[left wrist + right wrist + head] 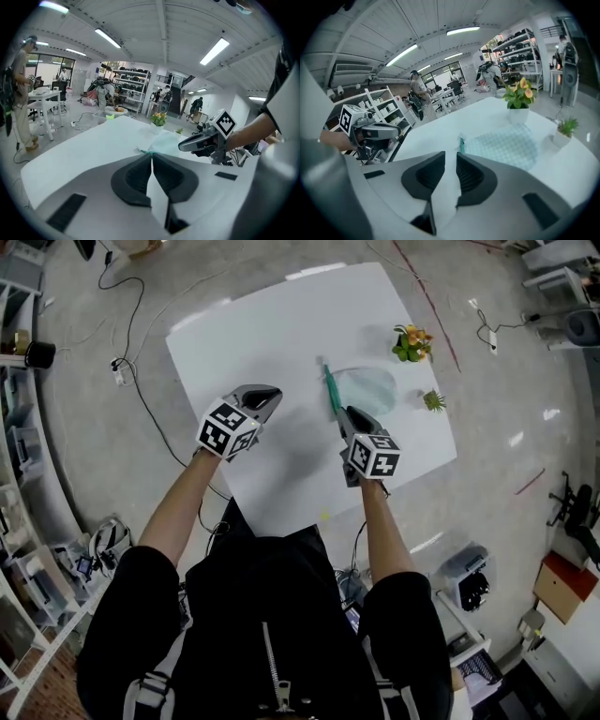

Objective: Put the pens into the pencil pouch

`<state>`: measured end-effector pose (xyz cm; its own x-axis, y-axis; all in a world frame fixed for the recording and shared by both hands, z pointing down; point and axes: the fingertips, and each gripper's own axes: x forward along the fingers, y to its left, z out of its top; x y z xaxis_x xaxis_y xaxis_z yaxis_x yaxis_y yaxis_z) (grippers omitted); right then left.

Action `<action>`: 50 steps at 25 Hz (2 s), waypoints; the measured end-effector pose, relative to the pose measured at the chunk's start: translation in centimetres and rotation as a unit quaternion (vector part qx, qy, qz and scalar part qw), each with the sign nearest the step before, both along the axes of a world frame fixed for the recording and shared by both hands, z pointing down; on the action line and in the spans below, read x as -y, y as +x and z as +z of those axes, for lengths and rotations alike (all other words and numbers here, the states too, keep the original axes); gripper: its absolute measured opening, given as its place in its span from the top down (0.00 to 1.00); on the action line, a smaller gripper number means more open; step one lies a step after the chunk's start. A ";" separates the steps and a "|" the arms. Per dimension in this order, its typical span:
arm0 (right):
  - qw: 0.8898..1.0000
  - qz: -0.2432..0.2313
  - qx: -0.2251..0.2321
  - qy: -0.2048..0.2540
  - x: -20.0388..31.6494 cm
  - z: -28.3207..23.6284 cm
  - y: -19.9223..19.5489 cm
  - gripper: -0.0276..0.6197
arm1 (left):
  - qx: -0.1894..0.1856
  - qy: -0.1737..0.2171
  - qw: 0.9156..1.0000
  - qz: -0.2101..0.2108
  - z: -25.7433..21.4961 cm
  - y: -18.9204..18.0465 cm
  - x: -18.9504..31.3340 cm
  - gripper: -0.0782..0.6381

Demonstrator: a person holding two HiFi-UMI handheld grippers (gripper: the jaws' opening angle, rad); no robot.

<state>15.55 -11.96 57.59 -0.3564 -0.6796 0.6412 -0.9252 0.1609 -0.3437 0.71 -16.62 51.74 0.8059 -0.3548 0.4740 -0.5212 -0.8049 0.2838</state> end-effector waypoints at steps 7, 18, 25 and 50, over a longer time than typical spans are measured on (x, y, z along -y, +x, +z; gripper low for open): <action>0.998 0.033 0.006 0.044 -0.3 -3.9 0.0 0.94 | 0.004 0.043 0.999 -0.006 -3.1 -0.9 -0.2 0.85; 0.987 0.037 -0.059 0.143 -0.8 -12.0 -0.4 0.94 | -0.039 0.090 0.994 -0.047 -9.5 -2.5 0.9 0.85; 0.973 0.061 -0.068 0.213 -0.8 -18.2 0.0 0.94 | -0.055 0.131 0.989 -0.044 -13.9 -2.6 1.2 0.85; 0.965 0.065 -0.081 0.243 -2.0 -20.1 -1.2 0.94 | -0.069 0.139 0.986 -0.067 -15.0 -5.0 0.7 0.85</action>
